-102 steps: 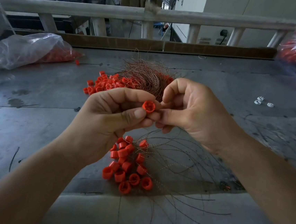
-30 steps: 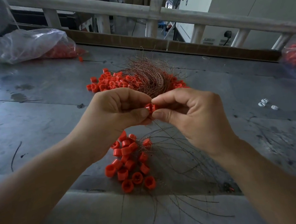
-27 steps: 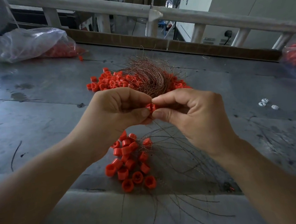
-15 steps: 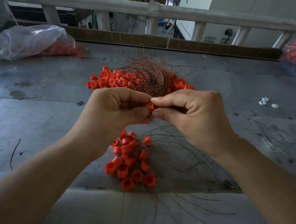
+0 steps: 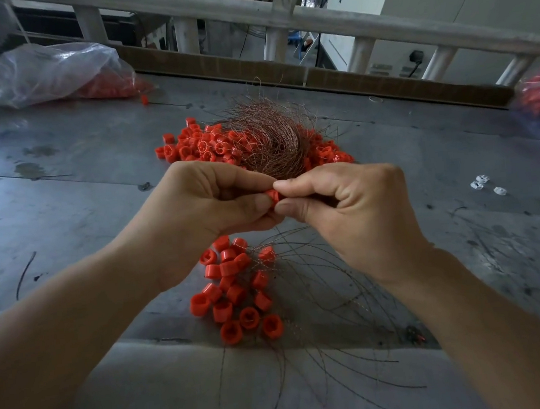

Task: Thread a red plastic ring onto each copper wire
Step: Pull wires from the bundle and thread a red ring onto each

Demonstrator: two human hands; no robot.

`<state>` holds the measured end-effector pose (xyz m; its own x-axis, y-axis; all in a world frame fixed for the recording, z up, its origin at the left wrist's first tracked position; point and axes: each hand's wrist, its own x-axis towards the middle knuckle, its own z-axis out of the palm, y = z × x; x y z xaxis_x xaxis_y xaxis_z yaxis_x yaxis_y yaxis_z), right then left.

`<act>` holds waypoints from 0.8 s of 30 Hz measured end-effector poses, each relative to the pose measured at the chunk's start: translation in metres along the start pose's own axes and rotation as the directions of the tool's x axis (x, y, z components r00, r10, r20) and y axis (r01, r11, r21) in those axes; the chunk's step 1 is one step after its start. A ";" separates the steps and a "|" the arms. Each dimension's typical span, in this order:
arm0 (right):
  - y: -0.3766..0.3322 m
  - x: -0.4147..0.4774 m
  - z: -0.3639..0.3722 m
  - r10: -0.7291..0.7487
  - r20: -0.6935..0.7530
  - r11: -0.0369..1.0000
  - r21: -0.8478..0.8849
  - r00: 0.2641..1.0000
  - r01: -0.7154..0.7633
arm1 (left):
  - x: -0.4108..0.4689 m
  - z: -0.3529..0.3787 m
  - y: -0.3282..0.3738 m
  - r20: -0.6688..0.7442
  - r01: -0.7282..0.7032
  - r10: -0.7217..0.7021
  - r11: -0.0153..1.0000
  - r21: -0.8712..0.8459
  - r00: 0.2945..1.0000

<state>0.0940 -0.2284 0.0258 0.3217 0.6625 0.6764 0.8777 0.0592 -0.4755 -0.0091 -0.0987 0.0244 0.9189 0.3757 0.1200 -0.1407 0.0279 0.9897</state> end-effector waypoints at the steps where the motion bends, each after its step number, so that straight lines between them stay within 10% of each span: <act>1: 0.000 0.000 0.001 -0.002 -0.002 1.000 -0.004 1.000 0.002 | 0.000 0.000 0.000 0.001 0.007 -0.007 1.000 -0.005 1.000; 24: 0.001 0.007 -0.009 -0.001 0.242 0.993 0.113 0.970 -0.027 | -0.004 -0.007 0.003 0.213 0.093 -0.072 0.992 -0.088 0.974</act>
<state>0.1005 -0.2299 0.0348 0.2254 0.8236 0.5205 0.8227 0.1253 -0.5546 -0.0154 -0.0933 0.0267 0.9840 0.1668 0.0623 -0.0868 0.1441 0.9857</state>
